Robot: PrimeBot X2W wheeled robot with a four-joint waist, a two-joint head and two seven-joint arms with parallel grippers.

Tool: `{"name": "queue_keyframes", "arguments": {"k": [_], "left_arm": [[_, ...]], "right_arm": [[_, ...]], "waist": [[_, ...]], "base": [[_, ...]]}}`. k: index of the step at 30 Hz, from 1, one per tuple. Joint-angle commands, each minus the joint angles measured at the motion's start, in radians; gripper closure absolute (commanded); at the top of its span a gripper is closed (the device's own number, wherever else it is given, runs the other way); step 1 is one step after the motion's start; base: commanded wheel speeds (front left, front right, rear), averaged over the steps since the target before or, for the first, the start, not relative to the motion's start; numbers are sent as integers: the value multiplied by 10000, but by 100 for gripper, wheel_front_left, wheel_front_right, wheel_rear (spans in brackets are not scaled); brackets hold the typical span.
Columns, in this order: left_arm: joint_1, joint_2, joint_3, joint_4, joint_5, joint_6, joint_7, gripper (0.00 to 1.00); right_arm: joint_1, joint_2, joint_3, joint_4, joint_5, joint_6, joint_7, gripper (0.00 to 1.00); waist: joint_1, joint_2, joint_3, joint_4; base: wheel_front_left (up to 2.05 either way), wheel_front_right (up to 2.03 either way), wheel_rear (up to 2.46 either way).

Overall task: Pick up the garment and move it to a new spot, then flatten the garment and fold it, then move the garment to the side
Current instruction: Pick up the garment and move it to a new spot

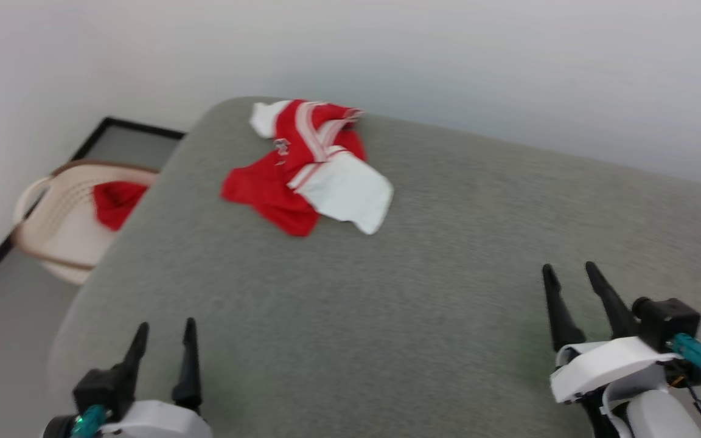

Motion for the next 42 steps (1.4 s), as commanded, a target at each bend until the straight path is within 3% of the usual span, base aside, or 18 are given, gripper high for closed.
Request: {"name": "queue_keyframes", "arguments": {"k": [1,12,20,24,31,37,42], "left_arm": [[217,-27,195,-155,-137,122,-5,0],[1365,-182,846,-1679,-1051,893,-5,0],[1729,-173,510,-2146,-1353,1247,-5,0],[1536,-174,301,-2058,-1173,1102,-5,0],[207,59,-353,-1320,-638,445,-5,0],[-1890,874,-638,-426,-514,126,-4,0],[-4128,1882,-663,604,-557,4,138,0]], "right_arm": [[-158,63,306,84,55,-5,-6,0],[-1688,54,2408,1200,549,-8,-6,0],[-1935,-114,2721,1316,942,-8,-6,0],[-1728,-264,2605,1215,920,-8,-4,0],[-696,-348,1612,471,354,-8,-6,0],[-493,-3,1428,-325,-243,-10,-6,0],[-662,149,1368,-557,-547,-8,-6,0]], "waist": [[0,0,-47,1597],[0,0,433,1936],[0,0,446,1923],[0,0,438,1881],[0,0,281,1633],[0,0,980,-11],[0,0,1704,-1406]], "base": [[0,0,0],[0,0,0],[-6,-6,-6],[0,0,0],[0,0,0],[0,0,0],[0,0,0]]}}
